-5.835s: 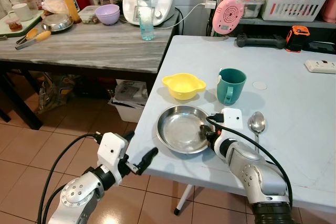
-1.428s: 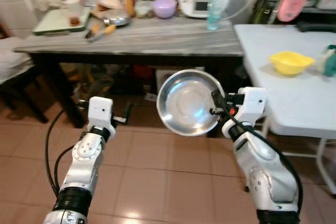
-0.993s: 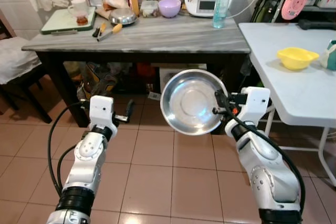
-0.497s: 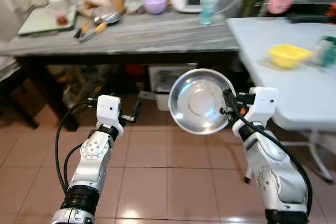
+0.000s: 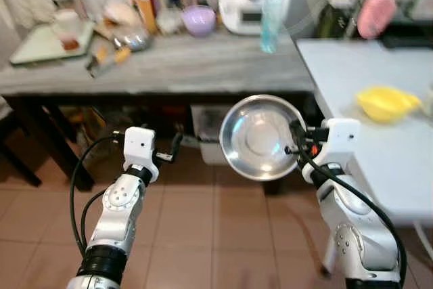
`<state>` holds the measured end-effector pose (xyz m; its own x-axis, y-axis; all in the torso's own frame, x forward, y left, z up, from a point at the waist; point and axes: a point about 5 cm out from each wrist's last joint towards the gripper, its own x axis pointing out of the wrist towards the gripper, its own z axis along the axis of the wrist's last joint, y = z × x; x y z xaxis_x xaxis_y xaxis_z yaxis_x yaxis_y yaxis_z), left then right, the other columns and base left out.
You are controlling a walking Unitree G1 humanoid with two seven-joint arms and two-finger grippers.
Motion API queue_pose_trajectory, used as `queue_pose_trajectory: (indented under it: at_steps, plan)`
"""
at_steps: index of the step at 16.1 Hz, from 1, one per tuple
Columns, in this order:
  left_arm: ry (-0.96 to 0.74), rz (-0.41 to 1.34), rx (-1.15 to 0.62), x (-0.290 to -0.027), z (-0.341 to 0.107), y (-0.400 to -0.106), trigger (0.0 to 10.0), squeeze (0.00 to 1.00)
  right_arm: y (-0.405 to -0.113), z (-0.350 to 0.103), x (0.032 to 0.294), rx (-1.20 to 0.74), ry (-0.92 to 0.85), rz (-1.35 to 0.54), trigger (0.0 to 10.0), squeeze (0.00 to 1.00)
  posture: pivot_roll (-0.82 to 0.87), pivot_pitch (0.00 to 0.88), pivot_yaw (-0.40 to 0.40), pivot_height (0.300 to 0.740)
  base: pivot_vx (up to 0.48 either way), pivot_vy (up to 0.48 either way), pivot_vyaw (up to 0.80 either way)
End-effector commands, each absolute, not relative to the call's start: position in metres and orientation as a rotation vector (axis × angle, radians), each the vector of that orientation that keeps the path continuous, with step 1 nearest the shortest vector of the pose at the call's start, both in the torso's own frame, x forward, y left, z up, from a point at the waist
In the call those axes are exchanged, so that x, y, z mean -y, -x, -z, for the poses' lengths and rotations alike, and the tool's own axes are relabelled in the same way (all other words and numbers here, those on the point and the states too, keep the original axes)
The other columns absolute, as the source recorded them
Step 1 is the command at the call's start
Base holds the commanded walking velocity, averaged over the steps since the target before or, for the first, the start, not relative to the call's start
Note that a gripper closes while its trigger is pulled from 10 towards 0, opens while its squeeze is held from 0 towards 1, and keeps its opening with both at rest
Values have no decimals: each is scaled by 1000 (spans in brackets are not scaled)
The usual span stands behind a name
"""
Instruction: Setting the table
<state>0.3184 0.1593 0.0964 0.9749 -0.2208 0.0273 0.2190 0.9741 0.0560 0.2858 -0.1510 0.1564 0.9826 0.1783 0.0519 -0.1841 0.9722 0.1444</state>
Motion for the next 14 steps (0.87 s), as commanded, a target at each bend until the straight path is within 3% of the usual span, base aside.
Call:
queue_pose_trajectory:
  at_steps: [1, 3, 14]
  plan:
    - [-65, 194, 27, -169, -97, -318, 10000, 0, -286, -161, 143, 55, -151, -216, 10000, 0, -94, 0, 48, 740, 480, 0, 700]
    - [-65, 195, 28, -168, -97, -318, 10000, 0, -287, -161, 143, 57, -151, -217, 10000, 0, -94, 0, 48, 740, 480, 0, 750]
    - [-67, 209, 26, -164, -96, -319, 10000, 0, -284, -159, 145, 53, -151, -205, 10000, 0, -107, 0, 56, 740, 480, 0, 0]
